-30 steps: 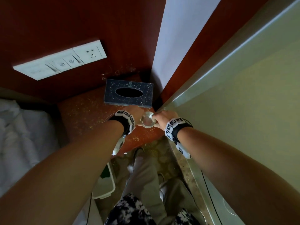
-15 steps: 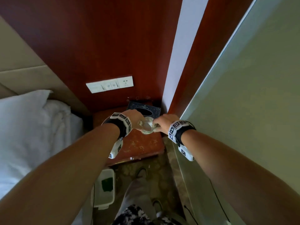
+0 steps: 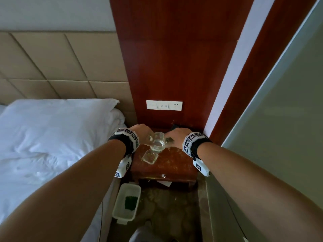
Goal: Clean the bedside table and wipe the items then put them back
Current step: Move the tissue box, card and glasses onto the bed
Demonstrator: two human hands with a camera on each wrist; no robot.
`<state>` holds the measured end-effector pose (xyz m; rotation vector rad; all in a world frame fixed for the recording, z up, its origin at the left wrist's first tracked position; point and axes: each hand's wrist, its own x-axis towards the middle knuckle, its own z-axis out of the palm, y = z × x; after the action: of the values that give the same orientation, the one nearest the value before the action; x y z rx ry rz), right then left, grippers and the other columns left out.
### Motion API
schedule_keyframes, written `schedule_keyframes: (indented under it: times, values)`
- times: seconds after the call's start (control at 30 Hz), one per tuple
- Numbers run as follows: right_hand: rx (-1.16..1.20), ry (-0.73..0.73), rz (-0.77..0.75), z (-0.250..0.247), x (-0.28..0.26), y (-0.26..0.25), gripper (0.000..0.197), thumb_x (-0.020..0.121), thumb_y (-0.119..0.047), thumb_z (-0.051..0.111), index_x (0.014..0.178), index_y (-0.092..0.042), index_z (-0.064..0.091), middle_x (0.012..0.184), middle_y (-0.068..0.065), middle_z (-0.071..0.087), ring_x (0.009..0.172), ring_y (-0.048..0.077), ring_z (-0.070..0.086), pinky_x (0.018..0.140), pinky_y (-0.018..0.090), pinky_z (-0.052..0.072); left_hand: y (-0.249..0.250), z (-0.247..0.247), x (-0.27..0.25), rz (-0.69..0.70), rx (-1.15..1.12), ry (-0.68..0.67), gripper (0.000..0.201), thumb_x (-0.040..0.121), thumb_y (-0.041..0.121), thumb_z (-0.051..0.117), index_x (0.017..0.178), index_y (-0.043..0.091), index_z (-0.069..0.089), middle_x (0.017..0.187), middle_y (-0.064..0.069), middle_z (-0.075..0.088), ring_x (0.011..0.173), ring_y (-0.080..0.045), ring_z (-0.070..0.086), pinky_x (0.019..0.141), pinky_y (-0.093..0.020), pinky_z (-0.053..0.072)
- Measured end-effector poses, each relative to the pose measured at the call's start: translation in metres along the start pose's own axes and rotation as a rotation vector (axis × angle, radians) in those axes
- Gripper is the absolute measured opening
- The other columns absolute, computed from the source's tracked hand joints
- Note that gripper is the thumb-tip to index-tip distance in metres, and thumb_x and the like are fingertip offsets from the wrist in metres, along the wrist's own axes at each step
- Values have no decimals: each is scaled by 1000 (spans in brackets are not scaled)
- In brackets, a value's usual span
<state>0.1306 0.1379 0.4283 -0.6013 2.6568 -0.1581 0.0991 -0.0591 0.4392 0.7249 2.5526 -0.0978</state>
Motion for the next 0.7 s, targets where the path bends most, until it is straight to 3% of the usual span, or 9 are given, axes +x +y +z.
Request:
schedule_keyframes:
  times: [0.1, 0.27, 0.47, 0.7]
  values:
    - [-40, 7, -58, -8, 14, -41, 29, 93, -53, 56, 117, -37, 61, 91, -13, 57, 81, 16, 60, 64, 31, 48, -29, 9, -38, -96, -42, 32, 34, 88, 49, 67, 115, 29, 71, 115, 4, 68, 108, -19, 63, 94, -37, 51]
    - [-97, 1, -158, -10, 43, -115, 28, 90, -55, 57, 115, -43, 60, 106, -2, 67, 91, 26, 65, 76, 39, 56, -82, 29, -105, -197, -167, 82, 37, 88, 40, 71, 120, 22, 70, 118, -3, 68, 108, -21, 62, 95, -33, 48]
    - [-139, -6, -252, 1, 84, -223, 25, 87, -53, 61, 107, -38, 63, 107, -2, 68, 99, 27, 64, 71, 31, 42, -155, 68, -184, -300, -233, 95, 34, 87, 42, 71, 117, 26, 71, 112, 1, 70, 105, -20, 63, 91, -30, 48]
    - [-176, -47, -309, 28, 131, -343, 27, 87, -52, 63, 106, -33, 65, 106, -7, 69, 97, 21, 64, 73, 27, 43, -246, 123, -258, -355, -252, 48, 33, 88, 45, 69, 116, 26, 71, 112, 4, 70, 105, -18, 61, 94, -33, 50]
